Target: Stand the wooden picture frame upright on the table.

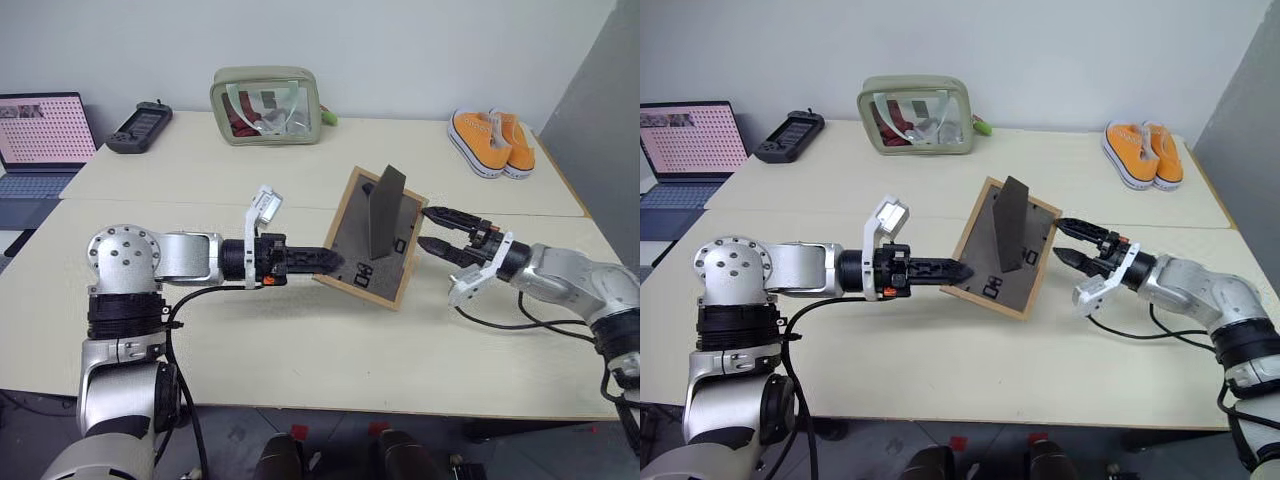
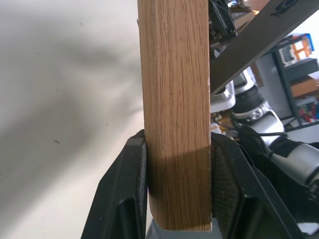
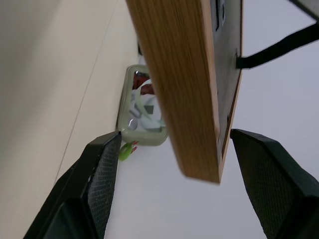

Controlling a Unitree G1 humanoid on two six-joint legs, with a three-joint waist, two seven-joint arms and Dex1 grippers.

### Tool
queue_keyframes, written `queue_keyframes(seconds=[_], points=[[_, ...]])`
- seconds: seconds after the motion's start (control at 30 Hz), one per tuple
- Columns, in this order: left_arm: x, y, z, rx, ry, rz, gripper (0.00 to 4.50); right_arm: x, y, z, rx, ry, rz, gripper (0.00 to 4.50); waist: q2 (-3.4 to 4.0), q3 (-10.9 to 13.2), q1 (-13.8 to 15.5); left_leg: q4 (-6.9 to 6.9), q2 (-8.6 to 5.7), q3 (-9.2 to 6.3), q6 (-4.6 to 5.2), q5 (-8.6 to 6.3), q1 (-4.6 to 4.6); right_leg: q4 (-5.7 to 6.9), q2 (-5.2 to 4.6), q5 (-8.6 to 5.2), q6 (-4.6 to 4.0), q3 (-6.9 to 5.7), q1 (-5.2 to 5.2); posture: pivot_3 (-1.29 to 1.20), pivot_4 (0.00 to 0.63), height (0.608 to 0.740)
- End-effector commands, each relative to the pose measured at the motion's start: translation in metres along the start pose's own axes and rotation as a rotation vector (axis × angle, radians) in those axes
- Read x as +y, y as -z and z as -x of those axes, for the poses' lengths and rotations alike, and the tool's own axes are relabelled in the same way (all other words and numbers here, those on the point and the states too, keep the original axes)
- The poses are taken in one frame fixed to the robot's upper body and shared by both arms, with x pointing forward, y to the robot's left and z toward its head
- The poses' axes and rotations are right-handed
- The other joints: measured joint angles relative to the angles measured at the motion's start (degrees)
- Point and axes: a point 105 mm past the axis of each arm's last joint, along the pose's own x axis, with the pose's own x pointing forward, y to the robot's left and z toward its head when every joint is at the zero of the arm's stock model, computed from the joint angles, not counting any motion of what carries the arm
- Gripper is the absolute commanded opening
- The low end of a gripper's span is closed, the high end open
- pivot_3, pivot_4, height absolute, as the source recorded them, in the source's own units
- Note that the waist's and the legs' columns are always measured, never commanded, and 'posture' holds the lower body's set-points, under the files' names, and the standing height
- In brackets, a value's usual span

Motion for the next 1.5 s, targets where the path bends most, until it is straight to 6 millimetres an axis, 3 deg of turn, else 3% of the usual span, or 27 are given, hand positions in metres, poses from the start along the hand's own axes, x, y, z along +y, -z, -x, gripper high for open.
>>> queue_keyframes(seconds=[0.03, 0.4, 0.73, 1.5], points=[[-0.014, -0.008, 0.004, -0.011, 0.035, -0.024, 1.32, -0.025, 0.007, -0.007, -0.005, 0.115, 0.062, 3.66, 0.0, 0.0, -0.01, 0.0, 0.0, 0.0, 0.0, 0.0, 0.0, 0.0, 0.0, 0.0, 0.0, 0.01, 0.0, 0.0, 0.15, 0.74], [-0.015, -0.006, 0.004, -0.022, 0.029, 0.006, 1.32, -0.033, 0.008, -0.015, -0.034, 0.175, 0.07, 3.66, 0.0, 0.0, -0.04, 0.0, -0.04, -0.03, 0.0, 0.0, 0.0, 0.03, -0.03, 0.0, -0.01, -0.01, 0.01, 0.0, 0.15, 0.74], [-0.019, -0.006, 0.003, -0.05, 0.019, 0.03, 1.32, -0.031, 0.003, -0.021, -0.058, 0.188, 0.054, 1.47, 0.0, -0.01, -0.03, 0.01, -0.06, -0.04, 0.01, 0.0, 0.01, 0.06, -0.05, 0.0, -0.01, -0.01, 0.01, 0.0, 0.15, 0.74], [-0.015, -0.019, 0.001, -0.139, -0.044, -0.004, 1.32, -0.033, 0.008, -0.024, -0.035, 0.182, 0.044, 1.31, 0.0, 0.0, -0.03, 0.04, -0.1, -0.08, 0.01, 0.0, 0.01, 0.09, -0.06, 0.01, -0.01, -0.03, 0.02, 0.0, 0.15, 0.74]])
